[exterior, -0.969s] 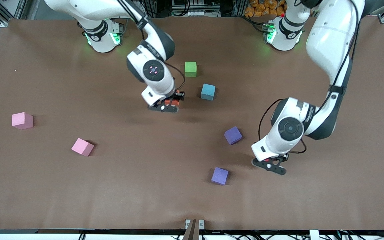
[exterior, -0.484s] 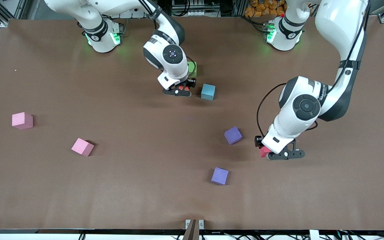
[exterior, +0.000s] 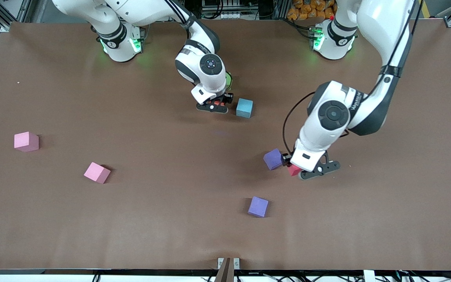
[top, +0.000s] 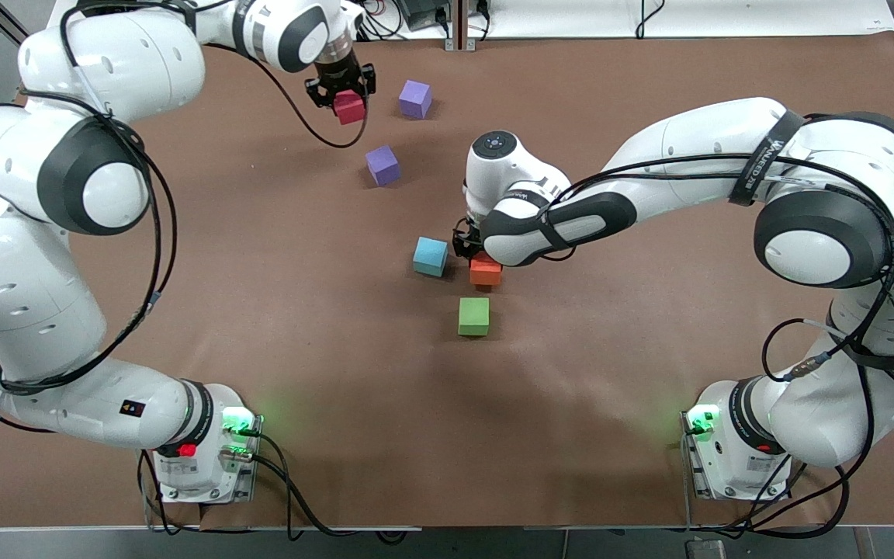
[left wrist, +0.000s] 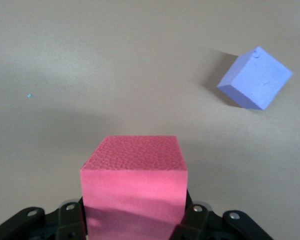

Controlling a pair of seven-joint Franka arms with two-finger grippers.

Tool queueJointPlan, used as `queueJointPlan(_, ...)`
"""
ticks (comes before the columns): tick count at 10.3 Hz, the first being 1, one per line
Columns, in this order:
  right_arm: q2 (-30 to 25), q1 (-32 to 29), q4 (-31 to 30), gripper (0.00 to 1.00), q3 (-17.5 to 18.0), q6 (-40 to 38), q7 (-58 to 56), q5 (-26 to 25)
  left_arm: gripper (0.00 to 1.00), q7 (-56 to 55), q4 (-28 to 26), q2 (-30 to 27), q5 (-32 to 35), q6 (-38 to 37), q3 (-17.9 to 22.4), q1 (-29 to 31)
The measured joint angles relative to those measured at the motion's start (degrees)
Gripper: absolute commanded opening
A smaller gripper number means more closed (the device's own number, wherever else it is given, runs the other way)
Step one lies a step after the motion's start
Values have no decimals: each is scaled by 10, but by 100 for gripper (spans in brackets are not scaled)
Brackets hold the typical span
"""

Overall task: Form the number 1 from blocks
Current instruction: 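Carry the orange cube toward the green cube while the left gripper carries pink, then set the orange cube beside the green cube and open the right gripper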

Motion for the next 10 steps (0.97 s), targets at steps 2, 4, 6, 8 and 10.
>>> queueJointPlan(2,0,0,0,0,7,0,12,0,63,-40,12,0,0,0,-1,-14)
queueJointPlan(4,1,1,0,0,16,2,18,0,63,-93,12,0,0,0,-2,-39)
queueJointPlan(6,3,1,0,0,23,5,29,-1,63,-149,12,0,-1,0,-3,-74)
queueJointPlan(8,7,2,0,0,28,6,37,-6,63,-195,12,1,-1,0,-3,-104)
queueJointPlan(10,11,3,-1,0,30,6,38,-7,63,-233,12,9,-2,0,-3,-134)
